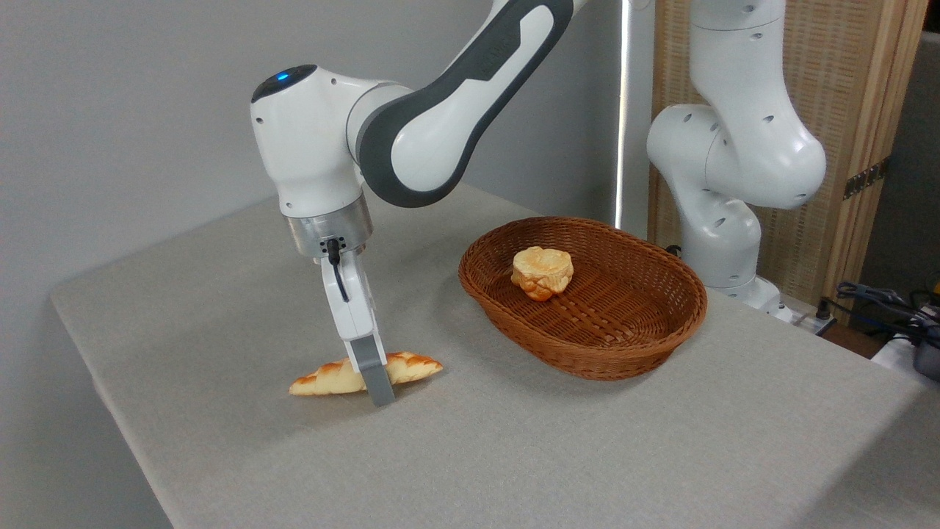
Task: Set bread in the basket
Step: 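Close the gripper around the middle of the braided roll, then lift the braided roll and carry it over the wicker basket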
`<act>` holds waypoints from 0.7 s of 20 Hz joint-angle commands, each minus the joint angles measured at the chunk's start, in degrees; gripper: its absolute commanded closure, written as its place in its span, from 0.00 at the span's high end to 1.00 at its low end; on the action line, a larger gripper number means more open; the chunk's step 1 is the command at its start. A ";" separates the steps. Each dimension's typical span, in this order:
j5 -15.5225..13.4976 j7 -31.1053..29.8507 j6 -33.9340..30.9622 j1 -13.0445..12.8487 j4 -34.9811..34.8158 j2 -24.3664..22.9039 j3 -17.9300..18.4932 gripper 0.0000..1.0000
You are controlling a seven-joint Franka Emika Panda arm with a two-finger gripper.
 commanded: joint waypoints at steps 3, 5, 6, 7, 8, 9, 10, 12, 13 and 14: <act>0.81 0.79 1.10 0.26 -0.22 -0.07 0.00 0.00; 0.28 0.79 0.84 0.35 0.31 -0.42 0.09 0.00; -0.85 0.71 0.31 0.61 1.00 -0.68 0.26 0.00; -3.47 0.71 -1.09 0.96 1.62 -0.94 0.27 0.00; -6.98 0.71 -3.19 1.49 2.76 -1.12 0.35 0.00; -13.28 0.27 -7.47 1.66 4.60 -1.82 0.70 0.00; -17.61 0.44 -10.82 2.36 5.48 -2.78 1.23 0.00; -23.69 0.88 -17.15 4.56 5.76 -5.50 2.81 0.00; -25.54 0.88 -20.40 5.09 5.67 -6.91 3.68 0.00; -26.43 0.88 -23.57 5.36 5.67 -8.05 5.00 0.01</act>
